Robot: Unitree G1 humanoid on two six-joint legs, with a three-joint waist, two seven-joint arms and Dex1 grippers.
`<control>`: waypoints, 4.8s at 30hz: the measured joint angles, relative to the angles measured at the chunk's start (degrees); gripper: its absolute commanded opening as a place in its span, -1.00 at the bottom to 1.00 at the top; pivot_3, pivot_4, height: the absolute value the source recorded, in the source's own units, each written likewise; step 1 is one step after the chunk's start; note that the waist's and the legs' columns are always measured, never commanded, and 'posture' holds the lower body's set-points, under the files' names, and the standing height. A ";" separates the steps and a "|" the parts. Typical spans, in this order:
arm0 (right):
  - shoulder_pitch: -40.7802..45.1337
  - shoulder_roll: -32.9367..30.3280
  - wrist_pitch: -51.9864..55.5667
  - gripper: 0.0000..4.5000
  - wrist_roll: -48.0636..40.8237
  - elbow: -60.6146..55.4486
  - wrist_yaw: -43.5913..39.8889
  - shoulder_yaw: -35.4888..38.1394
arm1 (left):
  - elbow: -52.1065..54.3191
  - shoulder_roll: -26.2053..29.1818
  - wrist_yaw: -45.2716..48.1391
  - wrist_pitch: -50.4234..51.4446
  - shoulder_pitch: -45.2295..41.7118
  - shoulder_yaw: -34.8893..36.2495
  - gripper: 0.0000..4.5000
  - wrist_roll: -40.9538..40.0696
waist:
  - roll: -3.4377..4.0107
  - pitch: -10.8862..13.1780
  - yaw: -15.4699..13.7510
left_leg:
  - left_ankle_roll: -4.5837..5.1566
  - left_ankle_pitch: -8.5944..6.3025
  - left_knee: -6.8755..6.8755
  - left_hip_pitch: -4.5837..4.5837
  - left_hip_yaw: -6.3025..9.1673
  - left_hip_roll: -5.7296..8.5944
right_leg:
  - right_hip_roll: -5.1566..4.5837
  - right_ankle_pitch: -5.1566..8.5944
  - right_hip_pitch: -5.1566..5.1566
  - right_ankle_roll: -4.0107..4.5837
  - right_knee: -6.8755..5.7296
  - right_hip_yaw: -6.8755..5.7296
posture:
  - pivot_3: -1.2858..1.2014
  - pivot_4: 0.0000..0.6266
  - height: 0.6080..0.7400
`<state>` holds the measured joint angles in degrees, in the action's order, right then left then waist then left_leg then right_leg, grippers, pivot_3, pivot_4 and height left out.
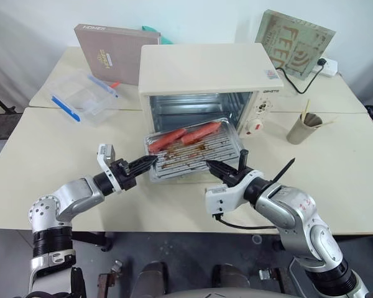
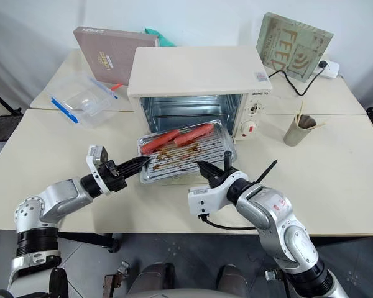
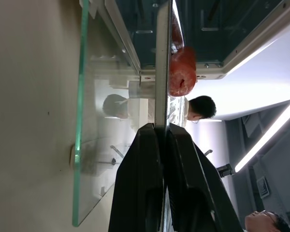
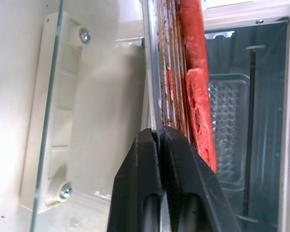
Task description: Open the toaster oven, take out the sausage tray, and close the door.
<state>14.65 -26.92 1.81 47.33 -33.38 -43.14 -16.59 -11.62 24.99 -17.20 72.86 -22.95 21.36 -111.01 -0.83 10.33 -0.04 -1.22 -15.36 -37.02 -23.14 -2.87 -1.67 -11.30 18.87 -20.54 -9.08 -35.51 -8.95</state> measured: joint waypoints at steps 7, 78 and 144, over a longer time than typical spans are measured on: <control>-0.01 -1.63 -1.92 0.28 -3.12 0.01 -0.62 -0.61 | 1.95 0.15 -1.12 -0.06 -0.08 -0.45 -1.00 -0.05 | 0.00 0.00 -0.06 | 0.00 0.00 0.00 0.00 -0.01 0.00 | 0.01 0.00 0.02 0.01 0.05 0.01 | 0.03 -0.52 1.00; 14.44 -9.25 -8.09 -0.98 -60.81 51.41 -22.32 14.15 | 20.98 1.22 9.46 -11.30 43.03 38.88 -1.00 -0.14 | 0.03 0.07 0.10 | 0.07 -0.22 -0.04 -0.02 -0.21 -0.13 | 0.09 0.02 0.09 0.05 0.48 0.13 | 0.03 -0.52 1.00; 1.97 -22.85 20.81 -0.98 -73.22 17.89 -18.41 24.11 | -7.17 17.89 20.69 8.37 -2.09 -13.59 -1.00 14.86 | 0.05 0.10 -1.69 | 0.21 -0.46 -0.15 0.05 -0.78 -0.12 | 0.17 -0.02 -0.12 -0.05 0.45 0.69 | 0.03 -0.52 1.00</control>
<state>16.62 -49.77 22.62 -25.89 -15.49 -61.55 7.52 -18.79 42.87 3.50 81.24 -25.04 7.77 -96.15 -0.78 10.43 -1.73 -1.01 -15.82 -37.16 -23.09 -3.65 -1.79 -11.14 18.85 -20.66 -9.13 -35.07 -8.26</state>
